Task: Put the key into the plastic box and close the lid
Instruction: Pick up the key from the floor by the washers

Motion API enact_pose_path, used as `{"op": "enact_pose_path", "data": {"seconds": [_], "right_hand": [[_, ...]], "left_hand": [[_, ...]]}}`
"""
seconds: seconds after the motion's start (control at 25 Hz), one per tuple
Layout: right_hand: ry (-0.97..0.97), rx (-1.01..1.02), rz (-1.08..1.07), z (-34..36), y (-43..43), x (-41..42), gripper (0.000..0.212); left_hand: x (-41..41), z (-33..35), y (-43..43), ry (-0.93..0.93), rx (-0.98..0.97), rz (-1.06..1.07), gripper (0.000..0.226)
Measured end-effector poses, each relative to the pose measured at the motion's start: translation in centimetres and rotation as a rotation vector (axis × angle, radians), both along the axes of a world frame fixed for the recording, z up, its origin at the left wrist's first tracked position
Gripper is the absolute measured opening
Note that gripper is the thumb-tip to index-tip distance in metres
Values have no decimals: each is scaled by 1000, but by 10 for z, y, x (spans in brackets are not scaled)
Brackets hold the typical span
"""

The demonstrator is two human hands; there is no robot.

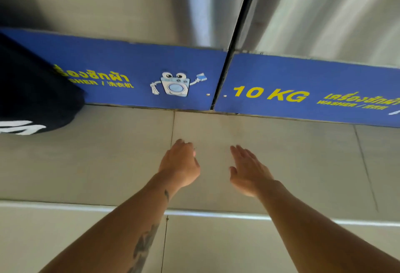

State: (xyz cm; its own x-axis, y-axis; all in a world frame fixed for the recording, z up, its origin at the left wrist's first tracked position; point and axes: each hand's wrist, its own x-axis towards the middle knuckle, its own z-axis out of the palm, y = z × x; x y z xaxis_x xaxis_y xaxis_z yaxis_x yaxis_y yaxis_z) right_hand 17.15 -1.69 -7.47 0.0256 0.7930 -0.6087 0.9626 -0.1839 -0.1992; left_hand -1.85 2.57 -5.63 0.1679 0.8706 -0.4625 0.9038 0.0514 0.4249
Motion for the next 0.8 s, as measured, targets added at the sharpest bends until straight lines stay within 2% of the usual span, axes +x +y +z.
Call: {"op": "enact_pose_path", "data": {"seconds": [0.16, 0.28, 0.52, 0.64, 0.8], "right_hand": [[133, -3, -103, 107, -18, -27, 60], [184, 47, -139, 204, -40, -53, 58], [224, 152, -9, 406, -88, -80, 54], [262, 190, 57, 471, -117, -85, 54], [309, 288, 170, 548, -160, -85, 50]], "left_hand": [[-28, 100, -14, -43, -89, 107, 15], [-47, 197, -38, -71, -59, 145, 22], [-89, 396, -100, -105, -33, 211, 28], [-94, 470, -132, -90, 48, 214, 24], [-88, 565, -199, -73, 181, 317, 30]]}}
